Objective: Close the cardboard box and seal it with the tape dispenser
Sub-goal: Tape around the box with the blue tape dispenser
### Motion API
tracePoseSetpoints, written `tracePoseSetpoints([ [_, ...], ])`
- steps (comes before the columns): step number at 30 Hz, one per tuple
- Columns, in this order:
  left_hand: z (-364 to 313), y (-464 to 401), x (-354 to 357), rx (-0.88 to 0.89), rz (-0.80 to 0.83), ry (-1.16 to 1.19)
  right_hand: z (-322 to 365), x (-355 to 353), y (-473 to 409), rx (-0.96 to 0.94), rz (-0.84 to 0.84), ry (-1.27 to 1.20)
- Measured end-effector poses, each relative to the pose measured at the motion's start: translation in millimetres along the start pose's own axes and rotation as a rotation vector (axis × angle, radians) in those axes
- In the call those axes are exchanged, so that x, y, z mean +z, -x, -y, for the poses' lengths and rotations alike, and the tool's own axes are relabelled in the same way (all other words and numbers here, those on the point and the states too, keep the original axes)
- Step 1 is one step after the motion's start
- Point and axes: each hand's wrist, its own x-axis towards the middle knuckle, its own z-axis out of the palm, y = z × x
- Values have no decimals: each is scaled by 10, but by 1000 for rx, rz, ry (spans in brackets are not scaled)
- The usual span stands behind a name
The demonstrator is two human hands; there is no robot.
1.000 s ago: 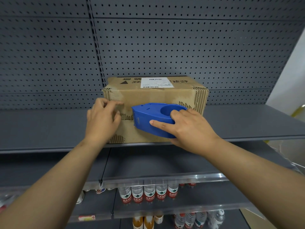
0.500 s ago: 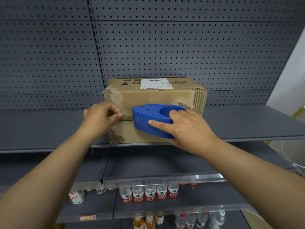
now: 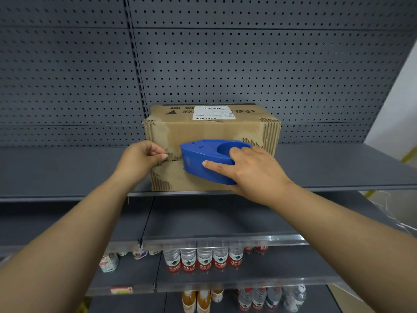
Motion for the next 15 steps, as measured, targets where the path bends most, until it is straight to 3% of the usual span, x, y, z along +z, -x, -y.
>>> tracePoseSetpoints([
  [15, 113, -49, -91, 28, 77, 100, 214, 37, -21, 23, 5, 15],
])
